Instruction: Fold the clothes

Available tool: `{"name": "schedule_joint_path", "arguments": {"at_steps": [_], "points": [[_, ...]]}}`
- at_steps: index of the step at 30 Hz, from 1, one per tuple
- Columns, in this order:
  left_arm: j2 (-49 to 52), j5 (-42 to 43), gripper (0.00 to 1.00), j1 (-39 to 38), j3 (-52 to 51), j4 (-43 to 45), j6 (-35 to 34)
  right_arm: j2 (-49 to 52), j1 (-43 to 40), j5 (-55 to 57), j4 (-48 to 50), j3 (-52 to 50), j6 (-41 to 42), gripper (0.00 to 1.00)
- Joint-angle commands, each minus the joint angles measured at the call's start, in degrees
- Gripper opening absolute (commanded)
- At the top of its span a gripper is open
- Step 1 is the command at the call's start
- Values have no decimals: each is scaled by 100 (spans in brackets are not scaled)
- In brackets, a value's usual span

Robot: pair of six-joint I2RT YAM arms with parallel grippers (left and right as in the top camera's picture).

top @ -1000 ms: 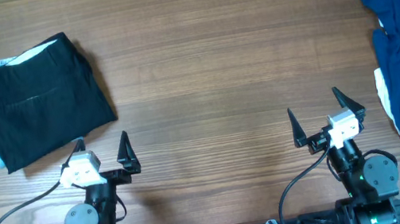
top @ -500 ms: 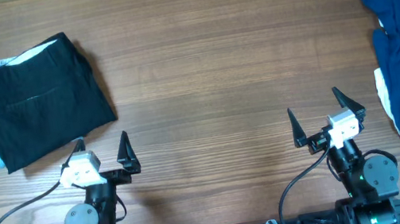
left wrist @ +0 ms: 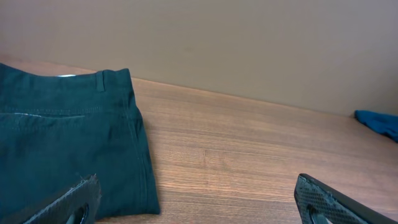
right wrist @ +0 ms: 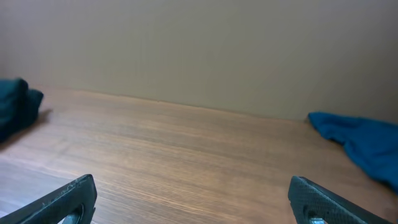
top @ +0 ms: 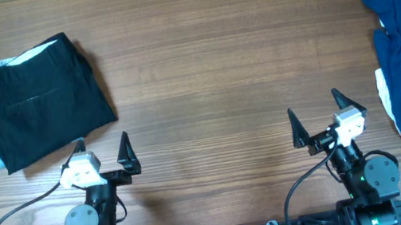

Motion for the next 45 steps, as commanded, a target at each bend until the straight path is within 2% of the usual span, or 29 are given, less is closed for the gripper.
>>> {"name": "schedule_joint_path", "arguments": {"at_steps": [1, 5, 8, 12, 16, 18, 19, 20, 23, 25, 28, 32, 34, 36, 39, 45], "points": [[-31, 363, 100, -28, 59, -44, -330, -46, -28, 197, -498, 286, 763, 100], [66, 553, 100, -28, 603, -721, -791, 122, -28, 667, -1272, 1176, 743, 100], [577, 741, 100, -28, 1296, -1126, -824, 793, -28, 730, -1891, 2133, 745, 100], [1790, 739, 100, -28, 2433, -1869, -914, 2302, -28, 660, -3064, 3650, 754, 100], [3552, 787, 100, -28, 3860, -3440, -907, 4306, -28, 660, -4822, 5390, 612, 100], [4153, 785, 100, -28, 4430, -4175, -907, 4830, -26, 177, -5060, 5742, 573, 100], [4433, 785, 100, -28, 4701, -4518, -907, 5069, -28, 149, -4986, 5794, 487, 100], [4710, 785, 100, -28, 4964, -4819, -907, 5274, -28, 627, -4927, 5794, 509, 100], [4850, 780, 100, -28, 5038, -4889, -907, 5998, -142, 2809, -5090, 5794, 1513, 100], [4850, 780, 100, -28, 5038, -4870, -907, 6408, -505, 3432, -5084, 5794, 1843, 100], [4850, 780, 100, -28, 5038, -4872, -907, 7069, -1556, 3471, -4763, 5792, 1875, 100], [4850, 780, 100, -28, 5038, -4881, -909, 8032, -2599, 3574, -4481, 5759, 2459, 98], [4850, 780, 100, -28, 5038, -4896, -907, 8461, -2892, 3620, -4454, 5759, 2457, 90], [4850, 780, 100, -28, 5038, -4911, -909, 8905, -3202, 3617, -4393, 5757, 2487, 74], [4850, 782, 100, -28, 5038, -4913, -909, 9412, -3464, 3386, -4122, 5748, 2542, 62], [4850, 782, 100, -28, 5038, -4920, -909, 9871, -3491, 3309, -3414, 5746, 2393, 60]]}}
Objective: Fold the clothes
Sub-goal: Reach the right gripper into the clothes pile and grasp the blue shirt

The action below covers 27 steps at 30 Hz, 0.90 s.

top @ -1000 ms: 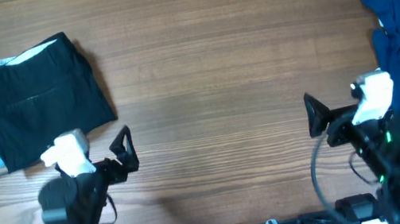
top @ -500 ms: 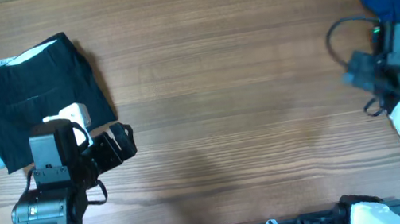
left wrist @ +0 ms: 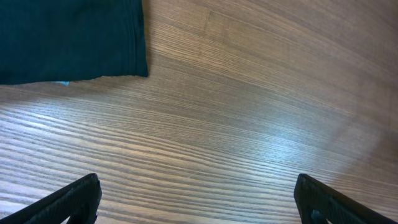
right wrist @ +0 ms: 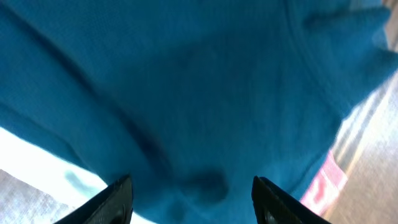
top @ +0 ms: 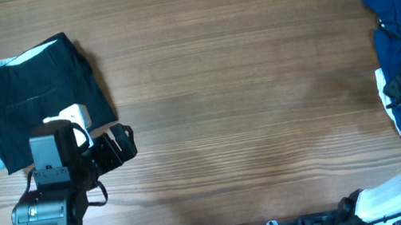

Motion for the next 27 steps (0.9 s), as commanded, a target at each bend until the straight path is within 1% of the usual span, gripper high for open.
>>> {"name": "schedule_joint_path", "arguments": {"at_steps": [1, 2, 5, 7, 8, 9, 10, 13, 18, 21, 24, 25, 27], "points": [[-4, 68, 100, -24, 114, 4, -52, 125, -9, -66, 317, 50, -39, 59], [-4, 68, 100, -24, 114, 0, -52, 162, -9, -70, 391, 46, -37, 57], [-4, 68, 100, -24, 114, -7, -52, 339, -9, -70, 505, 46, -37, 47], [-4, 68, 100, -24, 114, -7, -52, 407, -9, -68, 529, 44, -37, 46], [-4, 68, 100, -24, 114, -7, -52, 426, -9, -68, 555, 44, -39, 43], [-4, 68, 100, -24, 114, -7, -52, 426, -9, -68, 584, 44, -37, 39], [-4, 68, 100, -24, 114, -7, -52, 426, -9, -68, 605, 44, -39, 32], [-4, 68, 100, -24, 114, -7, -50, 426, -9, -66, 662, 44, -37, 4], [-4, 66, 100, -24, 114, -4, -50, 243, -9, -68, 612, 87, -39, 4], [-4, 66, 100, -24, 114, 0, -50, -544, -7, -271, 520, 175, -46, 4], [-4, 63, 100, -24, 114, 68, -48, -1993, 293, -1097, 190, 581, -684, 4], [-4, 63, 100, -24, 114, 101, -48, -2455, 555, -1438, 160, 645, -1036, 4], [-4, 63, 100, -24, 114, 149, -50, -3307, 1397, -2332, 68, 658, -1799, 4]]}}
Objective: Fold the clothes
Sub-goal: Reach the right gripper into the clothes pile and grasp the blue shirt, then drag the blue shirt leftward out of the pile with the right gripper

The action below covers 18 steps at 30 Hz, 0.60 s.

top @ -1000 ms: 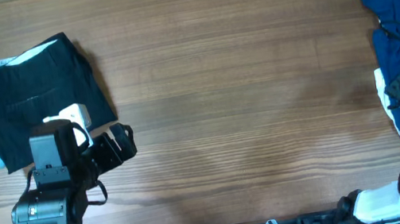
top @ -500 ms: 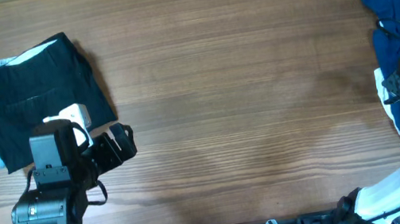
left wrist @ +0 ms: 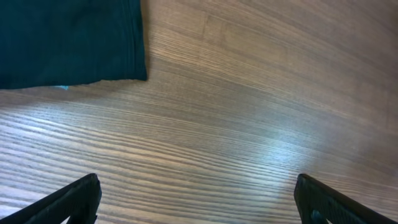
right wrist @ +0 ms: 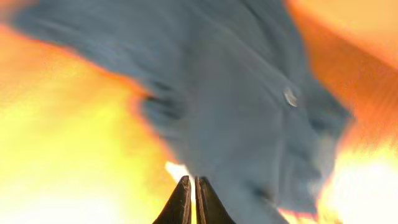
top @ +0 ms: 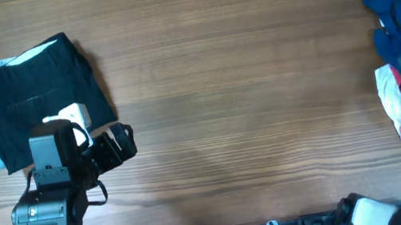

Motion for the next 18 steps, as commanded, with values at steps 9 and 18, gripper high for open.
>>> {"name": "schedule_joint_path", "arguments": {"at_steps": [9, 18], "points": [[-4, 66, 100, -24, 114, 63, -50, -1038, 3630, 1961, -1961, 153, 1058, 38], [-4, 66, 100, -24, 114, 0, -50, 1379, 791, 1818, -2194, 118, 1738, 81]]}}
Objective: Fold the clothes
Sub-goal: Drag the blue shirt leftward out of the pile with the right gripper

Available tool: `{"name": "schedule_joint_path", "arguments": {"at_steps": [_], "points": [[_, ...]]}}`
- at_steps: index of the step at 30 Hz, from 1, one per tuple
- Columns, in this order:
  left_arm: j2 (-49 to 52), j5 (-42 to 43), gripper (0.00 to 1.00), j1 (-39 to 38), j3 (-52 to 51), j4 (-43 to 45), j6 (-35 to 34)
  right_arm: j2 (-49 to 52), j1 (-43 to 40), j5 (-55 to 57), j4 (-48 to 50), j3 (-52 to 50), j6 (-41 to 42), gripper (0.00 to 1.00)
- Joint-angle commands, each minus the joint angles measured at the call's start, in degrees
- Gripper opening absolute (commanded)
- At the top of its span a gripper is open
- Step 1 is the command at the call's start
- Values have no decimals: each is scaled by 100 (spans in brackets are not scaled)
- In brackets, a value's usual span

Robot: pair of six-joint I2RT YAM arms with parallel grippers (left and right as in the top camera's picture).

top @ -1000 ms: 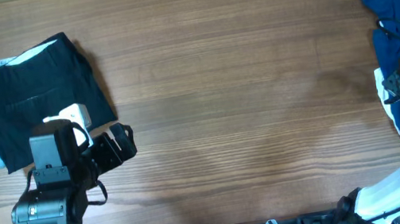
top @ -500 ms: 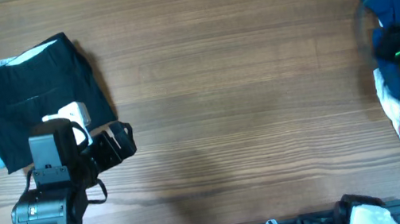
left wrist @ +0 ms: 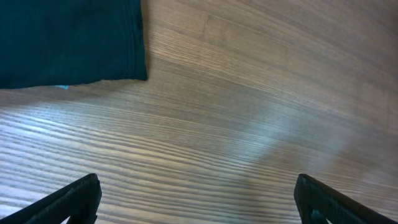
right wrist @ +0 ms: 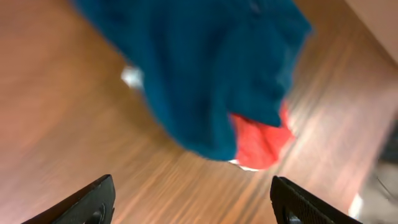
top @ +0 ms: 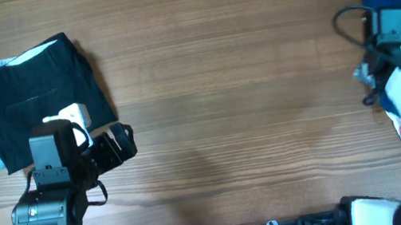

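A folded black garment lies at the far left of the table; its corner also shows in the left wrist view. My left gripper hangs open over bare wood just right of it, holding nothing. A rumpled blue pile fills the far right corner. In the right wrist view the blue cloth lies over a red garment. My right gripper is open above the wood beside that pile, with nothing between its fingers.
The wooden table stretches between the black garment and the pile. My right arm runs along the right edge. A black cable loops by the left arm.
My right gripper was shut with blue cloth right in front of its tips; now it stands wide open over wood beside the pile. The left arm has not moved.
Both grippers first rested open near the front edge. Then the left one was raised beside the black garment and the right one was open over the blue pile. After that the right was shut at the cloth, and now it is open again.
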Motion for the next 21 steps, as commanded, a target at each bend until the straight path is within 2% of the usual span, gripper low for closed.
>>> {"name": "schedule_joint_path", "arguments": {"at_steps": [1, 4, 6, 7, 8, 9, 10, 12, 14, 17, 18, 19, 21], "points": [[-4, 68, 100, -24, 111, 11, -50, 767, -776, -240, 109, -42, 173, 81], [-4, 68, 100, -24, 111, 11, -50, 1436, -1224, -472, 258, -42, 162, 80], [-4, 68, 100, -24, 111, 11, -50, 1718, -1335, -531, 376, -42, 125, 74], [-4, 68, 100, -24, 111, 11, -50, 1834, -1381, -673, 501, -42, 94, 58], [-4, 68, 100, -24, 111, 11, -50, 1888, -1397, -798, 636, -42, -17, 32], [-4, 68, 100, -24, 111, 11, -50, 1915, -1397, -883, 758, -42, -122, 16], [-4, 68, 100, -24, 111, 11, -50, 1919, -1394, -977, 848, -42, -160, 5], [-4, 68, 100, -24, 111, 13, -50, 1875, -1394, -1416, 953, -33, -645, 4], [-4, 68, 100, -24, 111, 17, -50, 1534, -1392, -1480, 831, 26, -693, 4], [-4, 66, 100, -24, 111, 15, -48, 232, -1355, -1598, 542, 485, -955, 4], [-4, 66, 100, -24, 111, 15, -50, -278, -1309, -1939, 573, 621, -1344, 4], [-4, 66, 100, -24, 111, 17, -48, -1211, -1121, -2634, 640, 713, -1816, 5], [-4, 66, 100, -24, 111, 17, -48, -1814, -852, -2855, 496, 715, -2098, 4]]}}
